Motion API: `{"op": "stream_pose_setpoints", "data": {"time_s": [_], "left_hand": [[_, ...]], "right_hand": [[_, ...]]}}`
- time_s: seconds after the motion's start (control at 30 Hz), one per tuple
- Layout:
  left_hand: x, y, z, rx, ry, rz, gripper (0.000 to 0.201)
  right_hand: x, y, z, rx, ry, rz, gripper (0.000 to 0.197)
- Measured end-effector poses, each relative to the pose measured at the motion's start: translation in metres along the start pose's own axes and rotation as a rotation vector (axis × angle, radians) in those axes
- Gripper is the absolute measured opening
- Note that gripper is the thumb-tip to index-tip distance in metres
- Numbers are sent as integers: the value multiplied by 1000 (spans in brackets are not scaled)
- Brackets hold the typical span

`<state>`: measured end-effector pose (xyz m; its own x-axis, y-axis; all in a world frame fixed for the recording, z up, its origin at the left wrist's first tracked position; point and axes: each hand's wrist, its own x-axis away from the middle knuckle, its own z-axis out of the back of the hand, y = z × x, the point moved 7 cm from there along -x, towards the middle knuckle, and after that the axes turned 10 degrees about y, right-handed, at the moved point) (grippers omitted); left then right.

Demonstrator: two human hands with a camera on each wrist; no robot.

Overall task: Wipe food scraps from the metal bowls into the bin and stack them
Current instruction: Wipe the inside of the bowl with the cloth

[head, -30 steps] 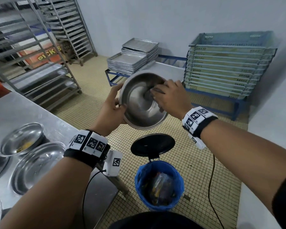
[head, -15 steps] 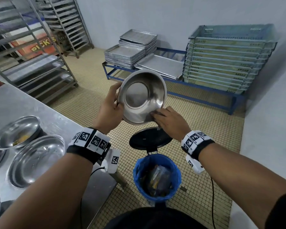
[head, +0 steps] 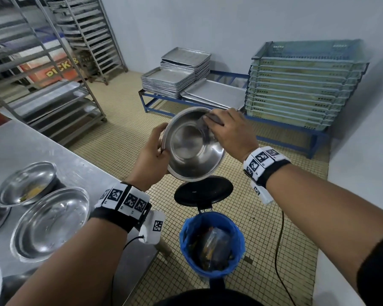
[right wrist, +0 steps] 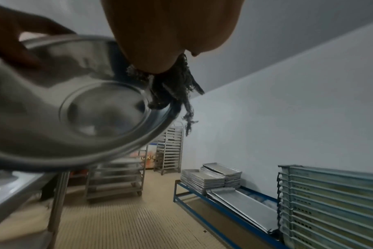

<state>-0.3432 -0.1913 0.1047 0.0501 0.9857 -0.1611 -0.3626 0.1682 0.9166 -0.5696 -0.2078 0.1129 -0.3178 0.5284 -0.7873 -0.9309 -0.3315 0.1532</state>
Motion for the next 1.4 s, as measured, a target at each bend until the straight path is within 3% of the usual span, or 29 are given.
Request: {"op": "stream_pose_setpoints", "data": {"time_s": [0.07, 0.17, 0.33, 0.6, 0.63, 0.7, 0.77, 0.87, 0.93, 1.03, 1.17, 1.27, 1.4], "left_hand": [[-1, -1, 3, 23, 7, 16, 77], [-4, 1, 7, 49, 16, 24, 73], [-3, 5, 7, 26, 42, 11, 80], [-3, -6, 17, 66, 127, 72, 72], [-5, -7, 21, 72, 144, 89, 73], [-5, -6, 25, 86, 143, 110, 73], [-3, -6, 23, 58, 110, 100, 70], [4, -8, 15, 38, 43, 76, 65], [8, -6, 9, 23, -8, 38, 60], [12, -2, 7, -4, -60, 6, 61], [16, -9, 21, 83, -21, 53, 65], [20, -10, 25, 116, -25, 60, 63], [25, 0, 16, 74, -96, -4, 62]], "right_hand": [[2, 0, -2, 39, -16, -24, 32], [18, 2, -9, -15, -65, -174, 37], [53, -15, -20, 10, -158, -145, 41], [93, -39, -26, -263, -362, -272, 52], [95, -41, -26, -276, -353, -255, 52], [89, -35, -19, -396, -296, -378, 47], [64, -23, -2, -499, -112, -493, 44], [15, -22, 18, -375, 126, -348, 43], [-11, -26, 23, -309, 194, -297, 43], [-29, -35, 20, -202, 117, -248, 45], [-16, -26, 4, -222, -43, -302, 48], [-10, -21, 2, -330, -81, -371, 43], [-27, -39, 10, -410, -77, -285, 46]]}}
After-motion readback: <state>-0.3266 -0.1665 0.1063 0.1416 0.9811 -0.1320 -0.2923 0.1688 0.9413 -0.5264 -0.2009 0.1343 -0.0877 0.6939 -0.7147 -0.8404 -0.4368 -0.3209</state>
